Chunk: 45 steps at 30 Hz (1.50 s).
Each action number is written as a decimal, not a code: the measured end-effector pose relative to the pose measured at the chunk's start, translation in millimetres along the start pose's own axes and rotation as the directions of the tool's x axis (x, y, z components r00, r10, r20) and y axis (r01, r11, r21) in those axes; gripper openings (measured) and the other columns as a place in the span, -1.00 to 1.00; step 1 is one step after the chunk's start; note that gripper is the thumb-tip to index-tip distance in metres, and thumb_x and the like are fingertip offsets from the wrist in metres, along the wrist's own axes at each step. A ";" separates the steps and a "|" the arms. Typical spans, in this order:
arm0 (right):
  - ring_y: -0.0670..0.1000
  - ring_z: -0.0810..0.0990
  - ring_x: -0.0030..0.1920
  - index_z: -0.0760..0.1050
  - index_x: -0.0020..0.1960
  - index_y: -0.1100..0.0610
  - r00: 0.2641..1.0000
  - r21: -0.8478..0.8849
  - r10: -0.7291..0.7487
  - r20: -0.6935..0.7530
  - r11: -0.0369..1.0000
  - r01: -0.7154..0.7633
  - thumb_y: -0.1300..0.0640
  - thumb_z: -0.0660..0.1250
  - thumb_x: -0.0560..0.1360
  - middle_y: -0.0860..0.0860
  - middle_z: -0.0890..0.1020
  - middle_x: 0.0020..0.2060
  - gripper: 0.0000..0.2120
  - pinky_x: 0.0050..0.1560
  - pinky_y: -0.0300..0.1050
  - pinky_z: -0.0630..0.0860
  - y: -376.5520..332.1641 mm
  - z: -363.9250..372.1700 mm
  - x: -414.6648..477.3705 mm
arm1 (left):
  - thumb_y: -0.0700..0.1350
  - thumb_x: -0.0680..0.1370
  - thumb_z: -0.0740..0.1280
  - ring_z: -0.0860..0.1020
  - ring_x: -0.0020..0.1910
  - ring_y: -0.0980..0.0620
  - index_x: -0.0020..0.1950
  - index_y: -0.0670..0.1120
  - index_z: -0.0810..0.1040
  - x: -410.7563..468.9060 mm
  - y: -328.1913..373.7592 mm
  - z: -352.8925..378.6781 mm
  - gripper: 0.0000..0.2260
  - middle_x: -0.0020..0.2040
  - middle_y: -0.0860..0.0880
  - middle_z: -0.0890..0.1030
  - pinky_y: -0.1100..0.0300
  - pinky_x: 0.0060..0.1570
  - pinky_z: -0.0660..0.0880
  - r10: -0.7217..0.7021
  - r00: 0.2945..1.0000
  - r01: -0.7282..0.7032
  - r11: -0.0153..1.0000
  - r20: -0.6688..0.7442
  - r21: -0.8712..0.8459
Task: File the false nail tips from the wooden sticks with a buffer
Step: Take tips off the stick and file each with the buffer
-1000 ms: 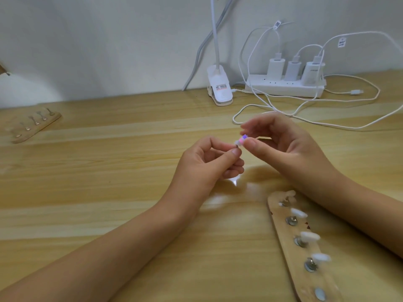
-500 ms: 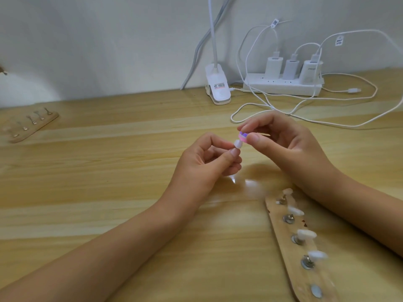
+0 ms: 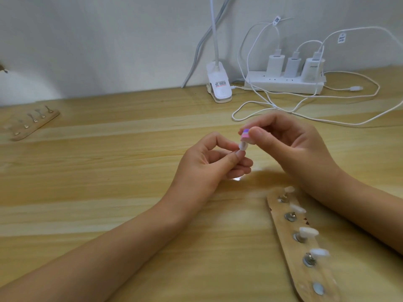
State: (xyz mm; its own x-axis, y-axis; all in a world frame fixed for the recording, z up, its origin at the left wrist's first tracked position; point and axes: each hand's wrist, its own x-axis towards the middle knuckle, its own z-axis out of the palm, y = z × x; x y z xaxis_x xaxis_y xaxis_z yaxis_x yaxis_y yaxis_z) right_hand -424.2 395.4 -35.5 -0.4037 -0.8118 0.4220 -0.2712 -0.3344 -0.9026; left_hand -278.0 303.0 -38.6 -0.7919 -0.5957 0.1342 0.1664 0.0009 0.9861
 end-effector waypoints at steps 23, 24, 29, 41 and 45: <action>-0.06 0.65 0.12 0.56 0.01 0.28 0.999 -0.037 0.041 0.005 0.999 -0.041 0.09 0.34 0.48 0.05 0.69 0.03 -0.75 0.14 -0.20 0.53 -1.4 0.5 -1.0 | -0.29 0.54 0.36 0.69 -0.19 -0.05 -0.12 -0.15 0.51 0.9 -3.8 -1.2 -0.92 -0.21 -0.15 0.71 0.18 -0.10 0.62 0.032 0.999 -0.032 0.999 -0.010 0.006; -0.02 0.65 0.13 0.55 0.03 0.32 1.000 -0.028 0.028 0.013 0.999 -0.028 0.12 0.34 0.49 0.09 0.69 0.05 -0.74 0.15 -0.19 0.53 -1.6 0.6 -0.9 | -0.29 0.54 0.36 0.69 -0.18 -0.05 -0.12 -0.16 0.51 1.2 -3.8 -1.4 -0.92 -0.21 -0.15 0.71 0.16 -0.08 0.63 0.028 1.000 -0.028 1.000 -0.012 0.001; -0.06 0.66 0.04 0.54 0.06 0.32 1.000 -0.026 0.031 -0.003 0.999 -0.032 0.15 0.34 0.50 0.13 0.69 0.00 -0.76 0.09 -0.23 0.52 -3.3 3.1 -1.6 | -0.30 0.54 0.35 0.69 -0.17 -0.07 -0.10 -0.19 0.50 1.2 -2.6 -1.8 -0.94 -0.20 -0.17 0.70 0.18 -0.08 0.63 0.014 1.000 -0.015 0.999 -0.012 -0.035; 0.06 0.66 0.04 0.52 0.04 0.26 0.994 -0.039 0.108 -0.009 0.993 -0.108 0.06 0.37 0.46 0.21 0.67 -0.04 -0.71 0.09 -0.06 0.58 3.0 1.9 0.6 | -0.30 0.53 0.36 0.69 -0.15 -0.02 -0.12 -0.18 0.50 -1.0 -0.3 0.4 -0.92 -0.17 -0.19 0.70 0.26 -0.16 0.58 0.030 0.999 -0.030 1.000 0.018 -0.004; 0.02 0.65 0.04 0.53 0.11 0.17 0.998 0.105 0.043 -0.041 0.994 -0.039 0.09 0.27 0.54 0.31 0.58 -0.11 -0.79 0.06 -0.18 0.57 1.0 -2.7 3.6 | -0.19 0.51 0.42 0.67 -0.13 0.01 -0.11 -0.06 0.58 0.1 -1.4 -0.3 -0.94 -0.12 0.03 0.68 0.17 -0.05 0.62 0.034 0.999 -0.032 0.995 -0.011 0.100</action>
State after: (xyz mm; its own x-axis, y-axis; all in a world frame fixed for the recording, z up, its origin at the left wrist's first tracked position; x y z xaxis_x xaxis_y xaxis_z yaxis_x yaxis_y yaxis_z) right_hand -428.2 393.4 -34.6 -0.4504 -0.8052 0.3857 -0.1623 -0.3509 -0.9222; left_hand -278.2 302.7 -40.0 -0.7793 -0.6042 0.1661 0.1326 0.1002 0.9861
